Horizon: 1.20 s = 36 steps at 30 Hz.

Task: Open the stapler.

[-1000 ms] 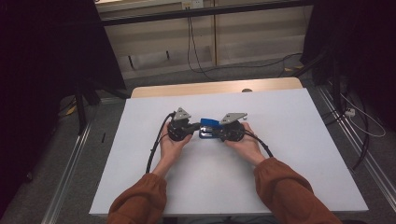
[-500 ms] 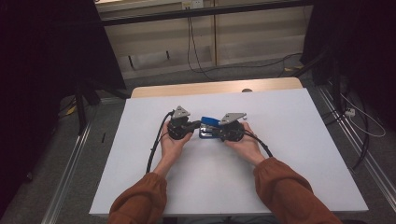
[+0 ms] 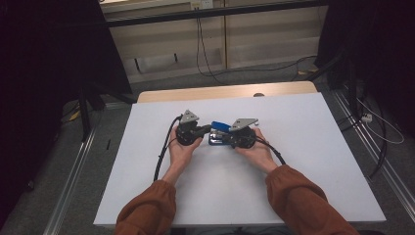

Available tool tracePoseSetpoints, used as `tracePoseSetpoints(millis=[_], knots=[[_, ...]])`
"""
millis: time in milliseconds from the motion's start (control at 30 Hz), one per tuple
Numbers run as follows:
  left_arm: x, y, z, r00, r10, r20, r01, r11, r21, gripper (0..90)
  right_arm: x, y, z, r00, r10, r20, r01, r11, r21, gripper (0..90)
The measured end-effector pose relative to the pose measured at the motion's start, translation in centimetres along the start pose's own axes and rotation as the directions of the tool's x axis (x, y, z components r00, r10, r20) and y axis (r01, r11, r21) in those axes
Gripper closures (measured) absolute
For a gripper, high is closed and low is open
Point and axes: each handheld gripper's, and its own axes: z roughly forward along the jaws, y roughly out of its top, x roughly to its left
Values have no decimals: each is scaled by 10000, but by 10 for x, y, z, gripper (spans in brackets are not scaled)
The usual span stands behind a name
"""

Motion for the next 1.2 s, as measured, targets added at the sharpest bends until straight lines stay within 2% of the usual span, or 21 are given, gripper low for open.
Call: tracePoseSetpoints(millis=[100,333,400,467,533,767,900,1067,1200], knots=[[0,2,0,9997,240,-92,-239,9997,61,900,1,0,0,9997,-220,78,220,9998,17,900],[-2,5,-1,9996,273,-50,-273,9996,-60,900,1,0,0,9999,-137,34,137,9999,-15,900],[-5,7,-1,9975,653,-268,-654,9979,-14,900,1,0,0,9999,-127,44,127,9999,-19,900],[-5,8,-1,9987,477,-158,-479,9988,-137,900,1,0,0,9999,-96,61,96,9999,-27,900],[-5,8,-1,9981,582,-205,-584,9982,-128,900,1,0,0,10000,-52,73,52,10000,-48,900],[-6,10,-2,9990,451,-57,-452,9985,-301,900,4,0,0,9998,-16,223,18,10000,-88,900],[-6,11,-2,9991,429,-2,-429,9986,-312,900,5,5,-6,9992,227,318,-203,9970,-750,900],[-7,12,-3,9993,362,47,-360,9988,-323,900,10,8,-7,9991,162,402,-120,9947,-1020,900],[-6,12,-2,9993,379,33,-378,9987,-331,900,10,12,-8,9973,546,494,-456,9850,-1663,900]])
